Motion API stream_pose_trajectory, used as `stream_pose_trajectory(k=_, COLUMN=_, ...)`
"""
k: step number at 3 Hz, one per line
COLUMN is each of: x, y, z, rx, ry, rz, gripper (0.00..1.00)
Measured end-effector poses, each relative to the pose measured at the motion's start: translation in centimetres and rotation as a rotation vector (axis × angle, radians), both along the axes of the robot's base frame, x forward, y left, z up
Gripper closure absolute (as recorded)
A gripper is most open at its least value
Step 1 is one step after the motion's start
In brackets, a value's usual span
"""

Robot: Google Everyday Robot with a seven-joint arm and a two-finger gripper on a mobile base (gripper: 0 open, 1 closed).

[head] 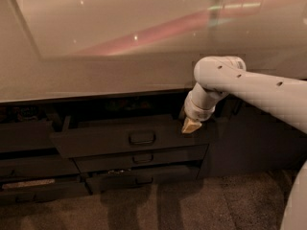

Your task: Open top drawer

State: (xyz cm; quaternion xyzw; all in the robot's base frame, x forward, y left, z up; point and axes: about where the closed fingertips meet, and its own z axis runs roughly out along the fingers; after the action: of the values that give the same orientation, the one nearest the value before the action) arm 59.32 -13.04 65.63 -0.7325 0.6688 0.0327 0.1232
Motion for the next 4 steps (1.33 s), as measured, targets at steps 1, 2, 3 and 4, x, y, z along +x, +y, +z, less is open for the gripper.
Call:
stream_pose_trajectory(k=1, x=-0.2, y=0.2, z=0.0, rx=-0.001, ry=0.001, rz=0.009, gripper=1.0)
stream_pose_trajectory(k=2, x=-0.6, y=0.3, z=-0.2, rx=0.001, ry=0.001, rz=0.015, gripper=1.0)
stream_pose_trajectory(k=3, x=-1.1, y=0.4, z=-0.5, rx=0.002, ry=0.0, rz=0.022, gripper=1.0)
stream_pose_trajectory(k=4, x=-1.5, y=0.4, z=-0.7, rx=0.001, ry=-0.001, rz=0.027, gripper=1.0)
